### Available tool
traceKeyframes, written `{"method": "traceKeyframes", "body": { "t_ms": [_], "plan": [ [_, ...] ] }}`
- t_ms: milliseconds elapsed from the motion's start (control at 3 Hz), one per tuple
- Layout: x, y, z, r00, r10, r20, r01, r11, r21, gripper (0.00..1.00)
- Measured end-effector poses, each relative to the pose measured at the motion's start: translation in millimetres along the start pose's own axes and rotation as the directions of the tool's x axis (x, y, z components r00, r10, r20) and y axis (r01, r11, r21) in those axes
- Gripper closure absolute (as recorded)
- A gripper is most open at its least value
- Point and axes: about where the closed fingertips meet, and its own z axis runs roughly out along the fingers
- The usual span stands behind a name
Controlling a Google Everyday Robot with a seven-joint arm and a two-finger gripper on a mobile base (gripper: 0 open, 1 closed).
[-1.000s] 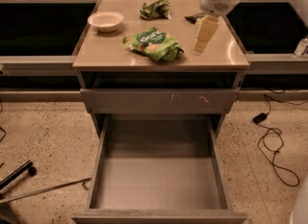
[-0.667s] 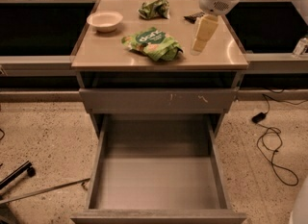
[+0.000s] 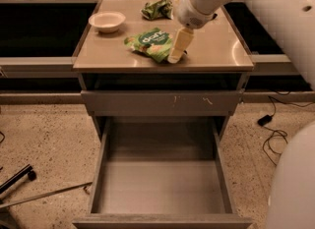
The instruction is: Place green rice chip bag into middle drawer
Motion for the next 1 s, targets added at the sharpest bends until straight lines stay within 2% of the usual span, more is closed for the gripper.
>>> {"method": "traceKeyframes", "body": {
  "t_ms": [333, 667, 1000],
  "plan": [
    [-29.7, 4.3, 61.2, 0.997, -0.007, 0.071, 0.008, 0.9997, -0.023, 0.0],
    [-39.3, 11.4, 103.0, 0.997, -0.004, 0.072, 0.01, 0.9968, -0.08, 0.19],
    [-39.9, 12.7, 105.8, 0.997, -0.005, 0.072, 0.011, 0.9963, -0.085, 0.41]
  ]
}}
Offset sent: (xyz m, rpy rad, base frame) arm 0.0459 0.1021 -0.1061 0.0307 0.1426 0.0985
